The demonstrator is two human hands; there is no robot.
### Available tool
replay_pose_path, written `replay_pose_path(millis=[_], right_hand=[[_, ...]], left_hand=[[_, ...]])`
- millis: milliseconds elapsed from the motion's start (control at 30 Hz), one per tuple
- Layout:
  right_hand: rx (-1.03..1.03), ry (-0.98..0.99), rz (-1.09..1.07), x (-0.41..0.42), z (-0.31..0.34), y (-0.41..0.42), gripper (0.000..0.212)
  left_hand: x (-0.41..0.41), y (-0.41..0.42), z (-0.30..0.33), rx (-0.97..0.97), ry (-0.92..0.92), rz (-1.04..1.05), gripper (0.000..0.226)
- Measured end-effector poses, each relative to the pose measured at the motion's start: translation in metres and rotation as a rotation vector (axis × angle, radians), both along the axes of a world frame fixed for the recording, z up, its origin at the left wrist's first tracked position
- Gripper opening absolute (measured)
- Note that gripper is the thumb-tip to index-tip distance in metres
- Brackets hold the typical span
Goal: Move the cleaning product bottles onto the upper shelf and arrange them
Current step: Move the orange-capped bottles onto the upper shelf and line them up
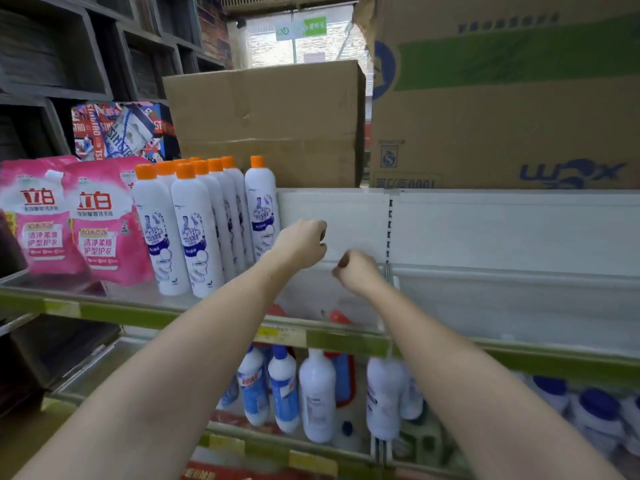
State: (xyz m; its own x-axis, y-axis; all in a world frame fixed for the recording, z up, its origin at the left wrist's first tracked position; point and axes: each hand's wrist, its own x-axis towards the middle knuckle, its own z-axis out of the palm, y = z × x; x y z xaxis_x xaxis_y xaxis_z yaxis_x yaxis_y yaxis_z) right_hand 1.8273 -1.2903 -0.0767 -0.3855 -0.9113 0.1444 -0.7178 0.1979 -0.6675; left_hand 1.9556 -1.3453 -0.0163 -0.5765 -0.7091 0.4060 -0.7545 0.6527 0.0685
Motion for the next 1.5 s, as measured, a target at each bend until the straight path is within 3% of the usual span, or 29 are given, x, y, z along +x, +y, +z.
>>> replay_pose_path(millis=[233, 333, 433, 533, 800, 1033, 1500], right_hand=[[-0.146, 0.020, -0.128, -0.046, 0.012, 0.100, 0.016], [-0.193, 0.019, -0.231, -0.062, 0.014, 0.145, 0.009], [-0.165, 0.029, -0.299, -0.074, 0.007, 0.190, 0.002], [-0.070, 0.039, -0.369, -0.078, -0.009, 0.236, 0.011], [0.187, 0.099, -0.525, -0.069, -0.072, 0.346, 0.007], [0.227, 0.044, -0.620, -0.071, -0.104, 0.413, 0.010], [0.225, -0.032, -0.632, -0.144, -0.139, 0.507, 0.007]], left_hand=[[-0.053, 0.062, -0.004, 0.110, 0.080, -0.182, 0.005], [-0.076, 0.093, -0.004, 0.177, 0.098, -0.265, 0.005], [-0.094, 0.126, -0.012, 0.236, 0.102, -0.351, 0.010], [-0.107, 0.162, -0.024, 0.313, 0.145, -0.459, 0.011], [-0.125, 0.244, -0.097, 0.390, -0.061, -0.642, 0.015], [-0.140, 0.293, -0.145, 0.398, -0.228, -0.696, 0.016], [-0.222, 0.398, -0.172, 0.355, -0.287, -0.709, 0.017]])
